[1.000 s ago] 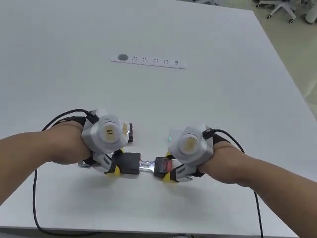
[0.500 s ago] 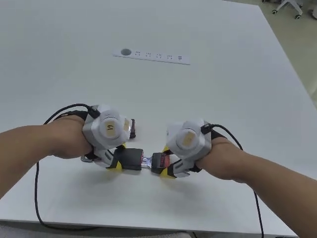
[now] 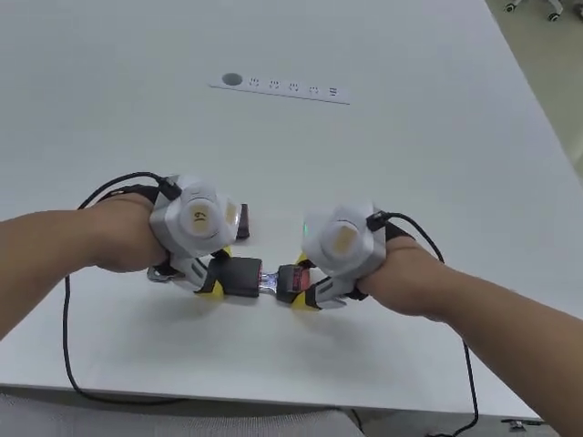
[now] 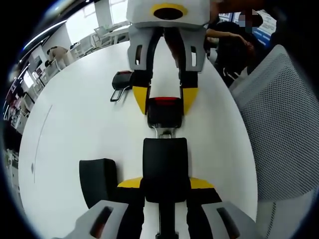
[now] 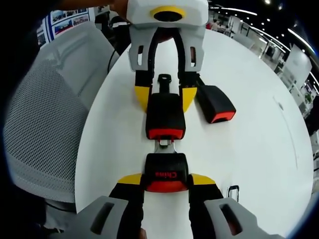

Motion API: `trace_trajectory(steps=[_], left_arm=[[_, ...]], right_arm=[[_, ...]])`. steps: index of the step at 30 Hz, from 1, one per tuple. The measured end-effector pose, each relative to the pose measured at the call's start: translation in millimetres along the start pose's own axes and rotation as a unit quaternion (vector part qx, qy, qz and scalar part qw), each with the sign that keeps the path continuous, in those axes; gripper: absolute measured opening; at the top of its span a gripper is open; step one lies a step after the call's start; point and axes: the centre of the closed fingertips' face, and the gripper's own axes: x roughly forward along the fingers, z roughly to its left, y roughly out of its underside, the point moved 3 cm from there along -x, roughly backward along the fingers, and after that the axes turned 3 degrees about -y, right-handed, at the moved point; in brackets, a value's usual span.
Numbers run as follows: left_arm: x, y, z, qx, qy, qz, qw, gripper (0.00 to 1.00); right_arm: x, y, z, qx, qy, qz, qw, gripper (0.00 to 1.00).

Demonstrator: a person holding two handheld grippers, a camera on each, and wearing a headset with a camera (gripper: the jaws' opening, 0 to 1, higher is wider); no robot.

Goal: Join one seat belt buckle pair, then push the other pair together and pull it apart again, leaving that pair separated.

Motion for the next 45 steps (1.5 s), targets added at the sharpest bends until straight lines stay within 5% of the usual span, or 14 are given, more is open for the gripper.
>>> trace_trajectory(steps=[24,45], left_arm=[[1.2,2.8,2.7,0.004,-0.004,0.001,1.0,0.32],[1.6,6.2,0.0,-0.012,-0.007,-0.007,0.9999,0.32]], right_arm=[[10.0,-20.1,1.2,-0.002,0.01,-0.008,0.9999,0.3],[6.0,-12.4,4.3,-0.005,0.004,0.005,1.0,0.3]])
